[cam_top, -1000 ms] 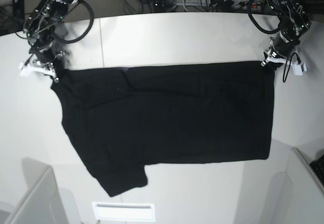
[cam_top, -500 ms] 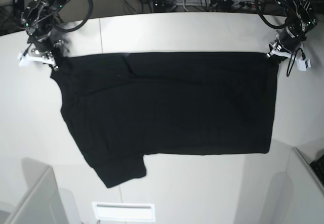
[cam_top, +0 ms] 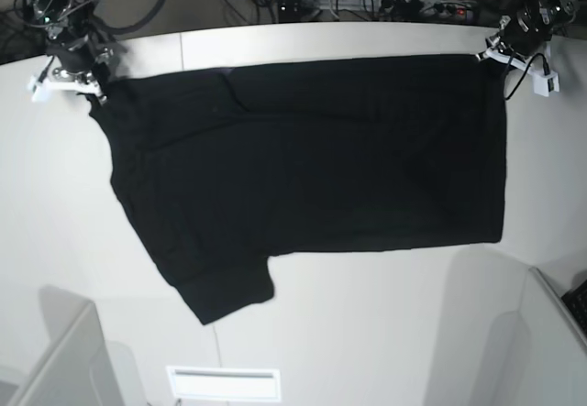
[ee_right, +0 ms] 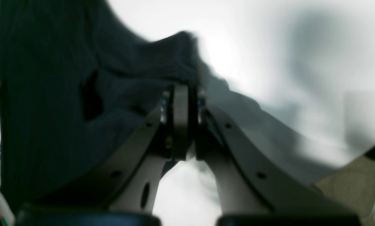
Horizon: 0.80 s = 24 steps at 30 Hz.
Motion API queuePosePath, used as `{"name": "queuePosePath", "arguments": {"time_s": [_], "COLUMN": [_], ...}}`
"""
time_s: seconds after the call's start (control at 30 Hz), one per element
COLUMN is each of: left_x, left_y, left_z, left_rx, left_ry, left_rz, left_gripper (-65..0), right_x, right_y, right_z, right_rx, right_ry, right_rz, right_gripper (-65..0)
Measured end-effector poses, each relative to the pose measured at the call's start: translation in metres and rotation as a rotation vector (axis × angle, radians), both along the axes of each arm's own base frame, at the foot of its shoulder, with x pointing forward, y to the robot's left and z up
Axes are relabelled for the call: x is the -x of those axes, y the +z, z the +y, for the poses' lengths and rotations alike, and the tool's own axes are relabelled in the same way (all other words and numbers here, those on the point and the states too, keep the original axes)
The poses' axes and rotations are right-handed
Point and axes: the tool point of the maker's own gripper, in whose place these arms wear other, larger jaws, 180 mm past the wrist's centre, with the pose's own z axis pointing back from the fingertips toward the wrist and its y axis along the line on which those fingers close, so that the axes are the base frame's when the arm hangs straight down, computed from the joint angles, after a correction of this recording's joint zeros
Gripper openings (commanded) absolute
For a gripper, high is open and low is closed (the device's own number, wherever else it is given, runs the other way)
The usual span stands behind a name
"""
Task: Fold the T-shirt properly
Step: 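Pull the shirt further toward the robot with both grippers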
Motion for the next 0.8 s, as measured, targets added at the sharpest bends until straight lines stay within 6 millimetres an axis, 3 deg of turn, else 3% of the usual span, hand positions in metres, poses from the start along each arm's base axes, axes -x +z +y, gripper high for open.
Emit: {"name": "queuePosePath", "arguments": {"time_s": [0.27,0.5,0.63,0.8], "left_x": [0.015,0.021,0.023,0.024], "left_y": [-0.003,-0.003,-0.004,-0.004], "left_z": [0.001,0.002,0.001,0.001], "left_rx": [-0.006,-0.003,-0.003,-0.003], "left_ry": [0.000,0.003,0.002,0.001], "left_rz": [0.031,0.040,0.045,0.047], "left_gripper": [-65.0,-65.0,-65.0,-65.0], "right_x": [0.026,0.050,0.048,0.048], "right_y": [-0.005,-0.005,0.006,0.006], "right_z": [0.002,-0.008,-0.008,-0.007], "right_rx": [0.001,-0.012,-0.012,-0.014], "right_ry": [0.019,-0.062,-0.040,-0.037], "right_rz": [0.064,0.094,0.093,0.097], "right_gripper": [-65.0,-65.0,-65.0,-65.0]}}
